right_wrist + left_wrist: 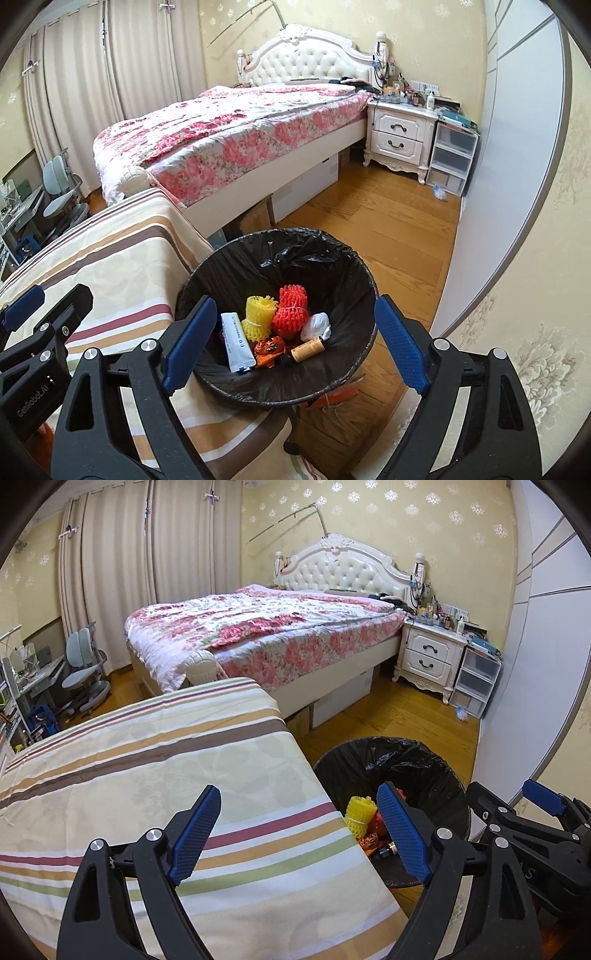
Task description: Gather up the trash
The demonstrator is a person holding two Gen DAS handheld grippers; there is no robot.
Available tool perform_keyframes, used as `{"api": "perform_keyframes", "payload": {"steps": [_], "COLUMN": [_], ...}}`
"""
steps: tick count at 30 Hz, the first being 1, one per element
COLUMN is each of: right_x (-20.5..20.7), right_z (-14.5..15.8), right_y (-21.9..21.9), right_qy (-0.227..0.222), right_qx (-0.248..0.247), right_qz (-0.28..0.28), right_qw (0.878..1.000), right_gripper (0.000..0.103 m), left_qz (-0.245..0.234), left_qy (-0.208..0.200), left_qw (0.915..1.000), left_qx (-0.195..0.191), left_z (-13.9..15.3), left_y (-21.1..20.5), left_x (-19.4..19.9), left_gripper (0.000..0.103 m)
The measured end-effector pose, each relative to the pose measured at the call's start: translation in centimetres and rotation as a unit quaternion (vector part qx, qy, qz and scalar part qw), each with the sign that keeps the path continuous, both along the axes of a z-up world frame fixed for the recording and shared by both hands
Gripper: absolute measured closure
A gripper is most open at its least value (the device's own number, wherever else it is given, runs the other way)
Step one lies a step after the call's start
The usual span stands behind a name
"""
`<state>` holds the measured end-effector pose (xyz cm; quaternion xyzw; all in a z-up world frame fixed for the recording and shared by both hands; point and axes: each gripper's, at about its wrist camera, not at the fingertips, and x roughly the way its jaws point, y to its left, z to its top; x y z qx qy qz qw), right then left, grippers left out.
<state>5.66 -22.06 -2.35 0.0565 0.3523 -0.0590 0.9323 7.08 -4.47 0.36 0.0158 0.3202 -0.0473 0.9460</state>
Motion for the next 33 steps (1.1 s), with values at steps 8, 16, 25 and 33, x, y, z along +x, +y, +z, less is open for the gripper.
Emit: {"api": "perform_keyframes", "payload": {"steps": [8, 16, 25, 33], "right_x": [-2.4, -4.5, -6.2, -6.9], "right_z": [1.7, 2.5, 3.1, 3.3], "right_y": [0.9, 1.7, 2.2, 2.8], "right_qy": [-0.024, -0.038, -0.047, -0.052], "right_qx": [-0.008, -0.015, -0.02, -0.022], "right_qz": [0.005, 0.011, 0.016, 0.024], "right_qw": [1.0, 0.999, 0.999, 0.998], "right_gripper": [0.014, 0.013, 0.013, 0.013], "left_qz": [0.007, 0.017, 0.02, 0.027], "left_qy": [-0.012, -0.018, -0.024, -0.027], "left_qw": [0.9999, 0.9997, 0.9995, 0.9992], "left_qx": [-0.002, -0.002, -0.006, -0.013], "left_z": [1.0, 1.1, 1.5, 1.5], "left_y": [1.0, 1.9, 2.7, 3.4], "left_x": [-2.0, -3.5, -4.6, -5.5], "left_gripper": [0.018, 0.018, 0.018, 0.018]}}
